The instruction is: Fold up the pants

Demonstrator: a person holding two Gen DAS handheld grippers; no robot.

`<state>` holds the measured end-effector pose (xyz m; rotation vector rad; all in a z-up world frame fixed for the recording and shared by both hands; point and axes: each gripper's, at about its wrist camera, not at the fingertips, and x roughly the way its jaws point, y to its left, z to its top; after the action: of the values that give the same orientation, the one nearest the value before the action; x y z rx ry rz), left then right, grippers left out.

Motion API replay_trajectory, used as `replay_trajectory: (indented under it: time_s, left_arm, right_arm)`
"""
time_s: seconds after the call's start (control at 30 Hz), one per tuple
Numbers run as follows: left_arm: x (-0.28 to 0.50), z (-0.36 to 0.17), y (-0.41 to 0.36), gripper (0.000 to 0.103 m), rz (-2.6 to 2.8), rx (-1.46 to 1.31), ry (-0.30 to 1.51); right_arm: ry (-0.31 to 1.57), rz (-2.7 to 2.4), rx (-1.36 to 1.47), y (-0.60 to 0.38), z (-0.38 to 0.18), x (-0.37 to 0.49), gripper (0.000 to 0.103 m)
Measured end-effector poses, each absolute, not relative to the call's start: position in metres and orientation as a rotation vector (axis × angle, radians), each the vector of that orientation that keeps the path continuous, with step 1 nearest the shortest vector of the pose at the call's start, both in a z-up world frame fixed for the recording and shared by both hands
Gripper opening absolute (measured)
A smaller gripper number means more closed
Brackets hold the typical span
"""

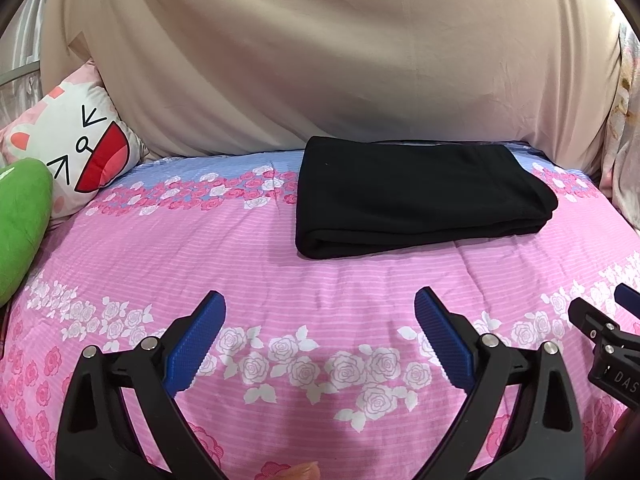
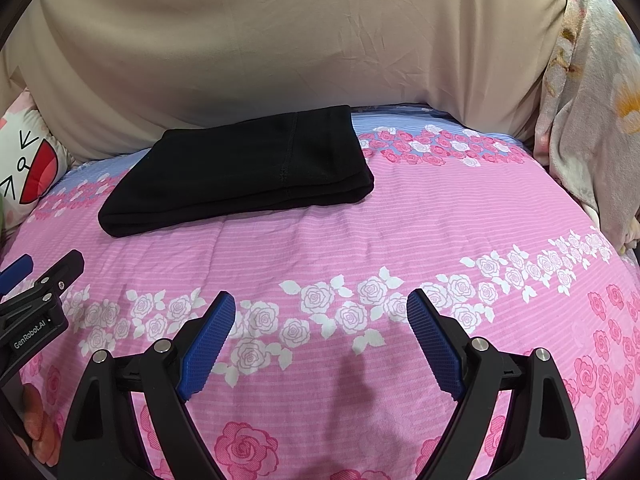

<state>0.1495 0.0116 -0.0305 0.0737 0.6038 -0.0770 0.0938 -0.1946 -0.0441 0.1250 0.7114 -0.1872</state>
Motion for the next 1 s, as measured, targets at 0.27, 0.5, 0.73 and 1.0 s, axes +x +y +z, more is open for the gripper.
replay_trajectory:
  time_s: [0.27, 0.5, 0.73, 1.0]
  left_arm:
    - [0.149, -0.031, 0.009, 0.094, -0.077, 0.088, 0.603]
    - [0.15, -0.032, 0.01, 0.097, -0.077, 0.086, 0.609]
    - [0.151, -0.033, 0.012, 0.098, -0.097, 0.074, 0.612]
    - [0.15, -0.032, 0.015, 0.098, -0.107, 0.052, 0.608]
  right_arm:
    - [0.711, -0.189, 0.125, -0.194, -0.044, 0.094, 0.086]
    - [0.712, -0.188, 0.124, -0.194, -0.044, 0.094, 0.086]
    - [0.711, -0.189, 0.124, -0.194, -0.044, 0.094, 0.086]
    - [0.712, -0.191, 0.124, -0.193, -0.044, 0.094, 0.086]
